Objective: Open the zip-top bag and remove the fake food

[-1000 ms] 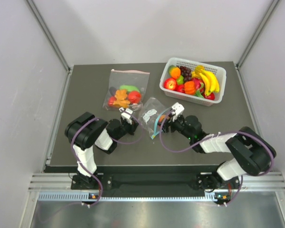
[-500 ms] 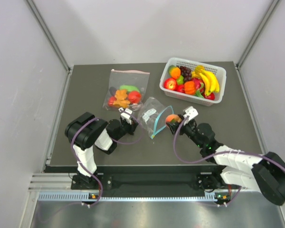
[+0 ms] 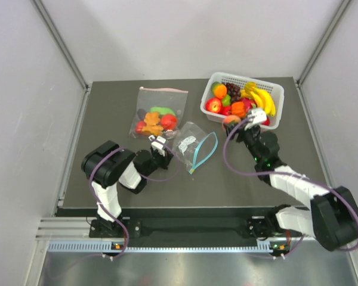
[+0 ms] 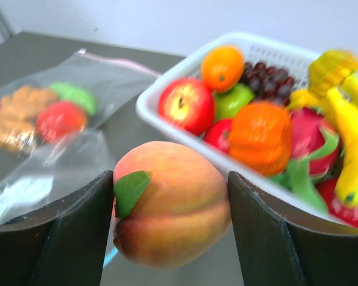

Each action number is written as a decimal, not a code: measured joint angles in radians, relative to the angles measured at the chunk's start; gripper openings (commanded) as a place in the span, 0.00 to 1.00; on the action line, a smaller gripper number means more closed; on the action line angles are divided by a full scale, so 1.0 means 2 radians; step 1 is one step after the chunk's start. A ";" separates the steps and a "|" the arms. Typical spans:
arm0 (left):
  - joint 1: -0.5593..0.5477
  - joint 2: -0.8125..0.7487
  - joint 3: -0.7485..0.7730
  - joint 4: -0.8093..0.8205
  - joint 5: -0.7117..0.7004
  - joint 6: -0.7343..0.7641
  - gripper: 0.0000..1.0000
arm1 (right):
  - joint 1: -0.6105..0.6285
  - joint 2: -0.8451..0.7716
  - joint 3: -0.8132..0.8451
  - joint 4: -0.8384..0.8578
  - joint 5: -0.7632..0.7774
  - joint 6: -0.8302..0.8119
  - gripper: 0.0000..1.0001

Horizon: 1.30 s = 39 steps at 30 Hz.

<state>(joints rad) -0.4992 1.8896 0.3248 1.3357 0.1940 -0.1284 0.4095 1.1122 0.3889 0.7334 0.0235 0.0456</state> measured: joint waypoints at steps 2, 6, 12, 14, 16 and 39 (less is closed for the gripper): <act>0.000 0.000 0.000 0.000 0.000 0.000 0.00 | -0.019 0.036 0.043 -0.001 -0.009 0.004 0.26; 0.000 0.000 0.000 0.000 0.000 0.000 0.00 | -0.039 0.112 0.133 -0.005 -0.019 0.009 0.26; 0.000 0.000 0.000 0.000 0.001 0.000 0.00 | -0.066 0.210 0.250 -0.030 -0.022 0.017 0.26; 0.000 0.000 0.000 0.000 0.002 0.000 0.00 | -0.073 0.235 0.279 -0.040 -0.022 0.020 0.26; 0.000 0.000 0.000 0.000 0.002 0.000 0.00 | -0.080 0.258 0.308 -0.050 -0.023 0.025 0.27; 0.002 0.000 0.000 0.000 0.005 0.000 0.00 | -0.103 0.435 0.491 -0.157 0.068 0.039 0.46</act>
<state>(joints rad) -0.4953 1.8896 0.3241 1.3361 0.2043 -0.1284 0.2035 1.9812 1.3701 0.4202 0.1604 0.1234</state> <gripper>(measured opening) 0.010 0.696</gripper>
